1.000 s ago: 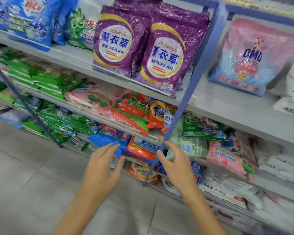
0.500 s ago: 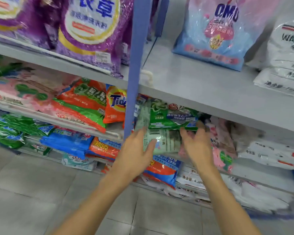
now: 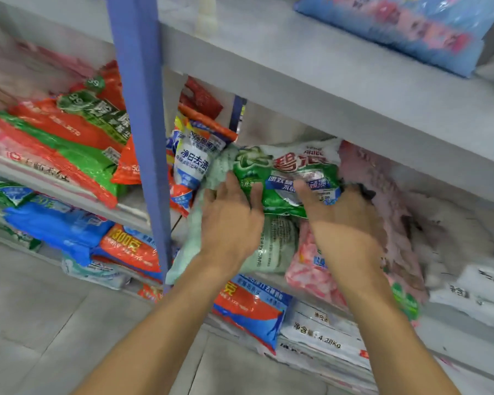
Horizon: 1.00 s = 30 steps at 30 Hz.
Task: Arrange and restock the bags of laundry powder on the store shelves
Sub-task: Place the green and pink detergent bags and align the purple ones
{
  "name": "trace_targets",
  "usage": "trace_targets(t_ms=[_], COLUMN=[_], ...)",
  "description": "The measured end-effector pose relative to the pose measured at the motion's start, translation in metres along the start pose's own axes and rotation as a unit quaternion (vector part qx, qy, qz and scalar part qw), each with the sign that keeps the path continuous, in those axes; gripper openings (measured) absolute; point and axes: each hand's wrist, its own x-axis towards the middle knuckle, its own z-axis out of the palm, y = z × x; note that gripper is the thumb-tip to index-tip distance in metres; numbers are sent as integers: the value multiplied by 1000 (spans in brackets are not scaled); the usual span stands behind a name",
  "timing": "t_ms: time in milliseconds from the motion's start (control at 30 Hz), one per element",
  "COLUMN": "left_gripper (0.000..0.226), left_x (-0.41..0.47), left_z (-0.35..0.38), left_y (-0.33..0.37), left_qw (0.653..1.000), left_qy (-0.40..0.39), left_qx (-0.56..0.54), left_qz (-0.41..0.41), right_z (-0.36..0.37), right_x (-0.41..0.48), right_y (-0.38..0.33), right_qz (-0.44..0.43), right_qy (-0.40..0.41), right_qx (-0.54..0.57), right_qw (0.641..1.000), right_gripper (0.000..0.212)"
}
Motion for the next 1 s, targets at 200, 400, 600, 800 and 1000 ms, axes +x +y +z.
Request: trace_targets(t_ms=[200, 400, 600, 800, 1000], left_gripper=[33, 52, 57, 72, 72], left_x=[7, -25, -109, -153, -167], left_z=[-27, -76, -124, -215, -322], left_y=[4, 7, -11, -40, -59], left_qw=[930, 776, 739, 806, 849], left_qy=[-134, -303, -340, -267, -216], left_qx=[-296, -456, -522, -491, -458], left_qz=[-172, -313, -256, -194, -147], right_z=[-11, -37, -52, -73, -73], right_x=[12, -27, -92, -143, -191], right_y=[5, 45, 61, 5, -90], right_qz=[0, 34, 62, 45, 19], right_qy=[-118, -280, -342, -416, -412], right_qx=[161, 445, 532, 525, 525], right_qw=[980, 850, 772, 741, 744], right_gripper=[30, 53, 103, 99, 52])
